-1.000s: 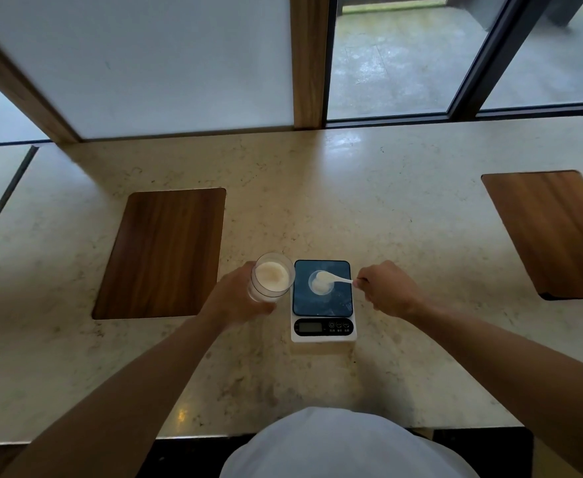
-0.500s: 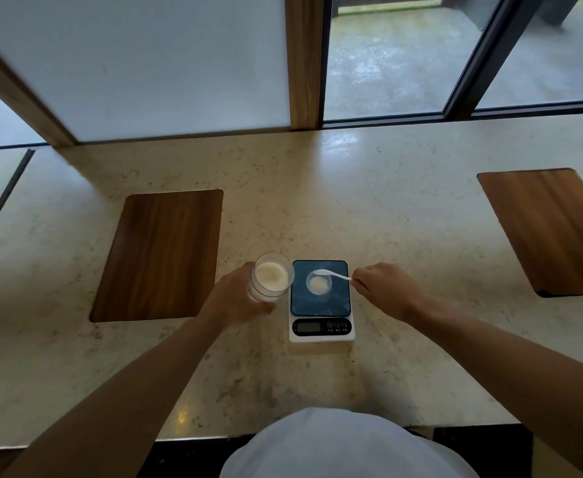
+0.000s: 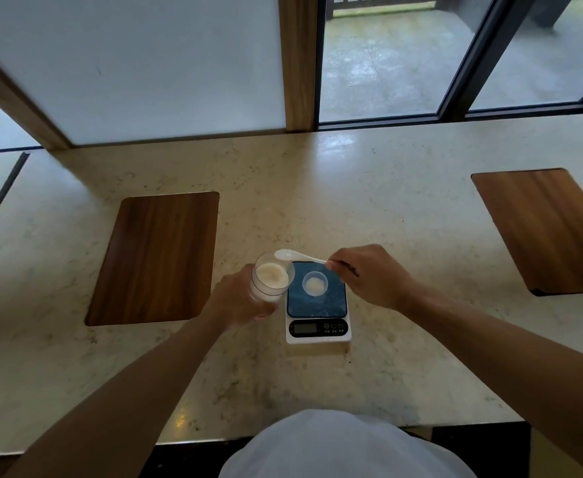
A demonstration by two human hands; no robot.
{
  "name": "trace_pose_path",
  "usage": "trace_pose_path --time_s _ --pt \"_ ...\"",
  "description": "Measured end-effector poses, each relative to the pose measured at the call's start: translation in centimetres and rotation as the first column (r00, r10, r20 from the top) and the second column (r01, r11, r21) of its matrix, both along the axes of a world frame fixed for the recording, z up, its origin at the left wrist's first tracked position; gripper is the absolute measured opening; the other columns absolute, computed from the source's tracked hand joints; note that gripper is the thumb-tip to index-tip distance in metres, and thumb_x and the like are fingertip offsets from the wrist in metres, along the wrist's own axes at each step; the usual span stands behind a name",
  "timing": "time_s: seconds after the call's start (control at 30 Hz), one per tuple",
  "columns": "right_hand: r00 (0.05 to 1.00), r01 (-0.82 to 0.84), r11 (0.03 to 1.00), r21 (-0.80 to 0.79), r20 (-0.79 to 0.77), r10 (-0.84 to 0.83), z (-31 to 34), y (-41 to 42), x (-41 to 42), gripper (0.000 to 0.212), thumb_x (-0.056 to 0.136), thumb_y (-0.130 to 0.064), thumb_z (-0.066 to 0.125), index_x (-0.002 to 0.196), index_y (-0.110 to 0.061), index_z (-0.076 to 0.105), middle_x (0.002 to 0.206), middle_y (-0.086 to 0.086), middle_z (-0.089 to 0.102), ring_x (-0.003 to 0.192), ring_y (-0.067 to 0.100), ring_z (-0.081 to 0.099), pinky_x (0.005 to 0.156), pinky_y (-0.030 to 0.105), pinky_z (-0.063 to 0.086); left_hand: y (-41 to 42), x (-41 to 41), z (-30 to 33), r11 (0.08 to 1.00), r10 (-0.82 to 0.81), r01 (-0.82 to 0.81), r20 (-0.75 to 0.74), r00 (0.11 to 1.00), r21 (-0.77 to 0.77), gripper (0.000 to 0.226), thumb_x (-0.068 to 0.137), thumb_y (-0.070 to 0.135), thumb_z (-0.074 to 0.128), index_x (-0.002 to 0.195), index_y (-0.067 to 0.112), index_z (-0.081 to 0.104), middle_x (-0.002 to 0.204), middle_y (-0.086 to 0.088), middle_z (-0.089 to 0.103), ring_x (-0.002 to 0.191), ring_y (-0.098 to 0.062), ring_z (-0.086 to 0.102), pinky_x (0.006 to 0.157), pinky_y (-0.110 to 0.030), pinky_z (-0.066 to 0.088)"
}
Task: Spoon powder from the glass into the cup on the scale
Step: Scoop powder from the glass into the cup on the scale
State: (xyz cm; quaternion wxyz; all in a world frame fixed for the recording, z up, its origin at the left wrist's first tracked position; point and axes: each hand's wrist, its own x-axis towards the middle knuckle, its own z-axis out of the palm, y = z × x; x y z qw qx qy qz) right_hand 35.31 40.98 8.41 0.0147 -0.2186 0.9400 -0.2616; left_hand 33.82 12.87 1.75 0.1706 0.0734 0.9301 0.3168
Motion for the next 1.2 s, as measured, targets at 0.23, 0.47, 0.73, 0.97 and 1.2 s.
trace_pose_path --time_s 0.23,0.47,0.73,0.97,1.2 --pt "0.982 -0.179 0.967 0.183 -0.033 0.188 0.9 -1.8 -0.6 0.027 0.1 -0.025 0.054 0.109 -0.007 0.07 0.1 0.01 0.076 0.078 0.023 0.069 0.071 0.033 0.058 0.7 -0.2 0.0 1.0 -0.004 0.005 0.034 0.999 -0.024 0.096 0.047 0.075 0.071 0.13 0.032 0.049 0.116 0.012 0.066 0.097 -0.011 0.061 0.082 -0.025 0.046" --pt "0.96 -0.247 0.888 0.387 -0.027 0.278 1.6 -2.8 -1.2 0.029 0.096 -0.025 0.061 0.117 -0.006 0.068 0.109 0.01 0.075 0.085 0.023 0.071 0.08 0.033 0.059 0.6 -0.2 0.1 0.998 -0.065 0.064 -0.045 0.997 -0.027 0.094 0.054 0.065 0.081 0.133 0.026 0.051 0.12 0.005 0.069 0.101 -0.015 0.065 0.083 -0.026 0.049" --pt "0.969 -0.247 0.838 0.487 0.124 0.213 2.1 -4.4 -1.4 0.023 0.092 -0.015 0.065 0.111 -0.005 0.072 0.095 0.011 0.077 0.068 0.022 0.067 0.063 0.03 0.056 0.6 -0.3 0.0 0.991 -0.127 0.122 -0.107 0.986 -0.049 0.089 0.06 0.052 0.089 0.136 0.027 0.05 0.122 0.003 0.068 0.104 -0.017 0.064 0.091 -0.035 0.052" --pt "0.961 -0.099 0.921 0.376 0.275 -0.009 1.5 -5.6 -2.1 0.019 0.09 -0.01 0.058 0.093 -0.005 0.076 0.074 0.005 0.068 0.057 0.015 0.057 0.058 0.033 0.056 0.6 -0.1 0.6 0.986 -0.167 0.165 -0.101 0.981 -0.028 0.086 0.064 0.048 0.089 0.137 0.023 0.05 0.124 0.0 0.067 0.107 -0.02 0.064 0.095 -0.042 0.054" --pt "0.904 0.009 0.956 0.294 0.406 -0.133 0.6 -6.0 -2.6 0.027 0.093 -0.018 0.055 0.084 -0.003 0.076 0.075 0.012 0.072 0.059 0.021 0.063 0.058 0.039 0.056 0.6 0.0 0.7 0.985 -0.17 0.167 -0.079 0.982 -0.039 0.083 0.067 0.045 0.088 0.138 0.024 0.049 0.127 0.001 0.066 0.111 -0.02 0.063 0.099 -0.043 0.052"
